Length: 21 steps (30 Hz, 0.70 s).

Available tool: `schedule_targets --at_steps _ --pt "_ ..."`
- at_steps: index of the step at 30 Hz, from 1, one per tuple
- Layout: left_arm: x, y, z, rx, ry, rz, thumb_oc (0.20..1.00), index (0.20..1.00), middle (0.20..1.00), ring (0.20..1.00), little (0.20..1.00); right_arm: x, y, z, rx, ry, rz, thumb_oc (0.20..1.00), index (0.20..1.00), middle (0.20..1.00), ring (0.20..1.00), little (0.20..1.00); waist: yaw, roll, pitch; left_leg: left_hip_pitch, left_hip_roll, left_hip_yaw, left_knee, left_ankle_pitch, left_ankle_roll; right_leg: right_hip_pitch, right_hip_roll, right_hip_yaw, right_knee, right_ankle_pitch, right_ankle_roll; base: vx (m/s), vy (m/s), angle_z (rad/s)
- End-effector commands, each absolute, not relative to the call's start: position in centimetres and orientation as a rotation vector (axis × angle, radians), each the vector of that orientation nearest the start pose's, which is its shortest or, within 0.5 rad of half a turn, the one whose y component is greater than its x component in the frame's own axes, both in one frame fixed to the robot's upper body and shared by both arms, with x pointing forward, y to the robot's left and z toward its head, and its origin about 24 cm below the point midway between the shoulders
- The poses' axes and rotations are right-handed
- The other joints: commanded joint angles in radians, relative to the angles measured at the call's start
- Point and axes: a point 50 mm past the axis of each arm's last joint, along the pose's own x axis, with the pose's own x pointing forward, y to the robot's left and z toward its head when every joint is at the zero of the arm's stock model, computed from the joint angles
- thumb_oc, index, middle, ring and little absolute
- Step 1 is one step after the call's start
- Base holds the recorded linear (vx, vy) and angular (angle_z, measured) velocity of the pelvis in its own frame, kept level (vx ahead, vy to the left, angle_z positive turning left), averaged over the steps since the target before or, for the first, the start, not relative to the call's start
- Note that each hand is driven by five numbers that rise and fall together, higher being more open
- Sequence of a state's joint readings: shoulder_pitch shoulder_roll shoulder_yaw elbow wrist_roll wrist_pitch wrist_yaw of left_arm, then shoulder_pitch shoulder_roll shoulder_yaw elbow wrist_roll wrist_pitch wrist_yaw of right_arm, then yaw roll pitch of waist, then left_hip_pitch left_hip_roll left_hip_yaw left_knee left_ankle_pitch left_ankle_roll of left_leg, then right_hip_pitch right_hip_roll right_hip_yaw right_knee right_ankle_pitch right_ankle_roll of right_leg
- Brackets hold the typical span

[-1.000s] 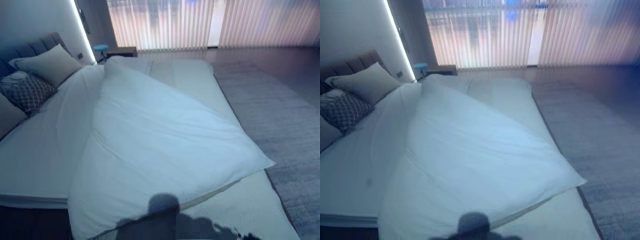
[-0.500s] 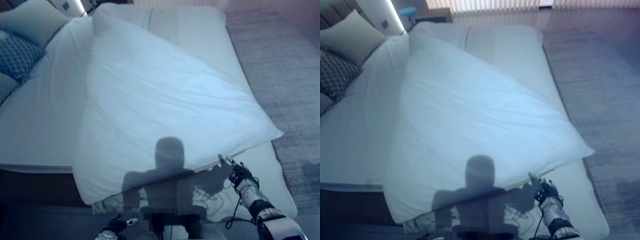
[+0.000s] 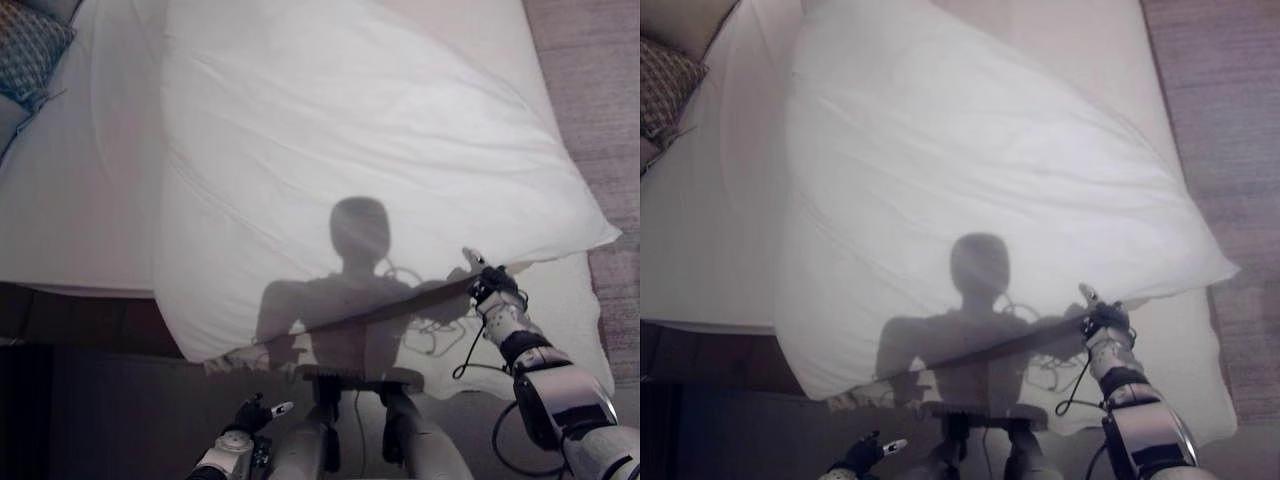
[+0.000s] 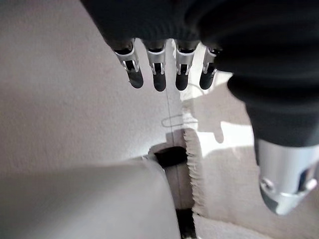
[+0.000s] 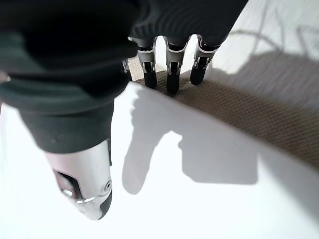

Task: Make the bed

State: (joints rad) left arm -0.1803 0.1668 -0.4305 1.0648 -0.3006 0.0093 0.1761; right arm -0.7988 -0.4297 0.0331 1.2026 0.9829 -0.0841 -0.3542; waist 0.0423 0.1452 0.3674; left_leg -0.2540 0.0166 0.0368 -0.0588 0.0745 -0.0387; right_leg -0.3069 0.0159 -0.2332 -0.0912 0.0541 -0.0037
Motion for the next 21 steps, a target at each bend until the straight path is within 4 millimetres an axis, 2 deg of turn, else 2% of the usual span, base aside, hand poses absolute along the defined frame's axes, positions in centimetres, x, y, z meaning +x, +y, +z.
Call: schedule_targets --at_steps 1,6,7,11,15,19,20,21 --pt "18.4 15.5 -13.5 0.228 0.924 -0.03 1.0 1.0 1.0 1.0 1.0 37.1 -29.1 9.8 0.618 0.088 -0.745 1.0 1.0 1.0 1.0 1.0 0.017 -0.055 -0.009 -0.045 -0.064 -0.028 -0.028 0.021 -0.021 0.018 -0.051 0.035 0.024 0.02 0.099 0.01 -0.018 0.2" --pt "18.8 15.3 -13.2 0.23 0.9 -0.036 1.0 1.0 1.0 1.0 1.0 38.1 -30.2 14.4 0.628 -0.043 -0.76 1.0 1.0 1.0 1.0 1.0 0.035 -0.053 0.012 -0.108 -0.067 -0.053 -0.028 0.033 -0.026 -0.041 -0.047 0.028 0.021 0.036 0.104 -0.02 -0.015 0.07" --pt "18.8 15.3 -13.2 0.23 0.899 -0.036 1.0 1.0 1.0 1.0 1.0 38.2 -30.3 14.5 0.628 -0.045 -0.76 1.0 1.0 1.0 1.0 1.0 0.034 -0.052 0.011 -0.114 -0.067 -0.054 -0.028 0.039 -0.025 -0.046 -0.048 0.027 0.021 0.041 0.104 0.0 -0.024 0.04" --pt "19.2 15.1 -12.9 0.237 0.874 -0.05 1.0 1.0 1.0 1.0 1.0 38.5 -31.4 18.3 0.487 -0.104 -0.769 1.0 1.0 1.0 1.0 1.0 0.053 -0.051 0.034 -0.173 -0.067 -0.061 -0.028 0.049 -0.029 -0.098 -0.044 0.023 0.021 0.056 0.109 -0.02 -0.01 0.04" --pt "19.5 14.6 -12.6 0.244 0.848 -0.066 1.0 1.0 1.0 1.0 1.0 38.7 -31.6 20.1 0.44 -0.128 -0.769 1.0 1.0 1.0 1.0 1.0 0.061 -0.046 0.045 -0.2 -0.071 -0.06 -0.028 0.053 -0.026 -0.127 -0.042 0.022 0.026 0.065 0.11 -0.01 0.005 0.0" --pt "20.1 14.3 -12.2 0.241 0.817 -0.071 1.0 1.0 1.0 1.0 1.0 38.8 -31.8 21.1 0.43 -0.139 -0.774 1.0 1.0 1.0 1.0 1.0 0.064 -0.041 0.049 -0.222 -0.074 -0.062 -0.028 0.059 -0.029 -0.144 -0.043 0.022 0.024 0.07 0.111 0.0 0.0 0.0" --pt "20.3 14.2 -12.0 0.237 0.803 -0.071 1.0 1.0 1.0 1.0 1.0 38.7 -32.0 21.5 0.435 -0.145 -0.78 0.959 0.959 0.959 0.959 0.959 0.066 -0.04 0.051 -0.225 -0.074 -0.063 -0.028 0.06 -0.03 -0.149 -0.043 0.022 0.025 0.072 0.111 -0.04 0.011 0.01" --pt "20.8 14.0 -11.7 0.227 0.785 -0.068 1.0 1.0 1.0 1.0 1.0 38.5 -32.5 22.3 0.474 -0.169 -0.805 0.2 0.2 0.2 0.2 0.2 0.069 -0.036 0.055 -0.239 -0.078 -0.065 -0.028 0.066 -0.034 -0.156 -0.048 0.018 0.024 0.077 0.114 -0.04 0.011 0.02"
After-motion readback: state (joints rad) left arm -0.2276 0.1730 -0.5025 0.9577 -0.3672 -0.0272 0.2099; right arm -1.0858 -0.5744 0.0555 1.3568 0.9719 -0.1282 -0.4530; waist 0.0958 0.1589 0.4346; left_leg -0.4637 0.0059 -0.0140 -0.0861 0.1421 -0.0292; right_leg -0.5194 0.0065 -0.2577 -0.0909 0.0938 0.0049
